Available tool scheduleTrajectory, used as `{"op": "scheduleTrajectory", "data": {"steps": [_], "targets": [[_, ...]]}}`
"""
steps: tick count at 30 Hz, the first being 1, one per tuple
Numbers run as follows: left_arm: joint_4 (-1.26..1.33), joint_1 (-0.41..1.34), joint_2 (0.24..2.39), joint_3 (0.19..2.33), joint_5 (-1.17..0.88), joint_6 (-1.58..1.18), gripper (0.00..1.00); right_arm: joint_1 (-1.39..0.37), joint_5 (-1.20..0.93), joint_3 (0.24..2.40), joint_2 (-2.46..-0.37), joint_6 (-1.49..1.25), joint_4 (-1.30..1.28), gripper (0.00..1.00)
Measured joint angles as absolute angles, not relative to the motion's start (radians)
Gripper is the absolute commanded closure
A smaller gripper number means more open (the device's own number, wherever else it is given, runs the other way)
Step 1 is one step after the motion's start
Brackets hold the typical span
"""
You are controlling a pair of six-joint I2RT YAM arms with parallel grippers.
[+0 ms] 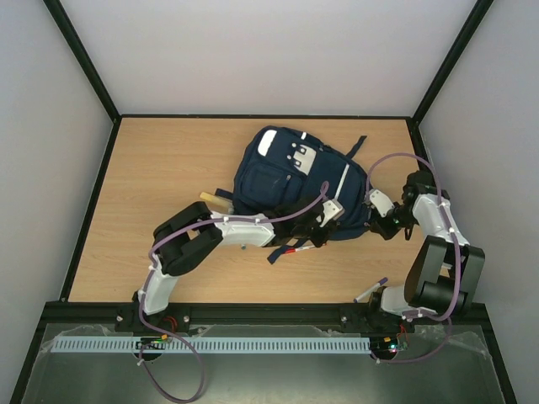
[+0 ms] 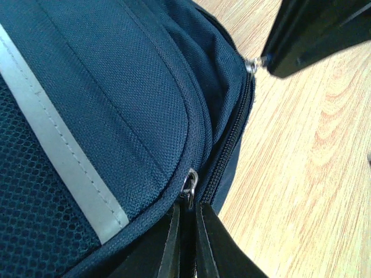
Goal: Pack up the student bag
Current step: Zip the student bag at the center of the board.
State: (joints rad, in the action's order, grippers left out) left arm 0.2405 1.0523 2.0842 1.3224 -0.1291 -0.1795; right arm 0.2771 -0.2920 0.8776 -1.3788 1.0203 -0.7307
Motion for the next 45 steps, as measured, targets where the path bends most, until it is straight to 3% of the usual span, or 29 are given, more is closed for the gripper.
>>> {"op": "scheduleTrajectory", "data": {"steps": [17,18,21,23,26,29,31,33,38,45], "targets": [[0.342,1.062,1.818,0.954,-0.043,-0.164,0.97,0.3,-0.345,0.925,-1.46,0.951,-0.765,0.99],[0.347,1.062,1.81,0.942,-0.039,-0.164,0.94,0.3,-0.352,0.927,-1.467,0.941,-0.765,0.99],[0.353,1.062,1.786,0.913,-0.027,-0.167,0.64,0.3,-0.372,0.934,-1.483,0.92,-0.765,0.99],[0.327,1.062,1.766,0.899,-0.002,-0.175,0.5,0.3,-0.365,0.936,-1.482,0.908,-0.751,0.99],[0.267,1.062,1.711,0.867,0.048,-0.22,0.38,0.297,-0.36,0.934,-1.457,0.908,-0.732,0.99],[0.219,1.063,1.634,0.844,0.094,-0.264,0.34,0.271,-0.36,0.906,-1.377,0.913,-0.726,0.99],[0.181,1.063,1.583,0.843,0.121,-0.301,0.37,0.239,-0.36,0.875,-1.289,0.916,-0.728,0.99],[0.132,1.058,1.549,0.85,0.153,-0.349,0.48,0.21,-0.366,0.856,-1.209,0.917,-0.741,0.99],[-0.038,1.027,1.559,0.864,0.245,-0.485,0.94,0.188,-0.396,0.845,-1.097,0.916,-0.773,0.99],[-0.22,0.952,1.597,0.865,0.337,-0.63,0.98,0.188,-0.396,0.749,-1.119,0.914,-0.75,0.99]]}}
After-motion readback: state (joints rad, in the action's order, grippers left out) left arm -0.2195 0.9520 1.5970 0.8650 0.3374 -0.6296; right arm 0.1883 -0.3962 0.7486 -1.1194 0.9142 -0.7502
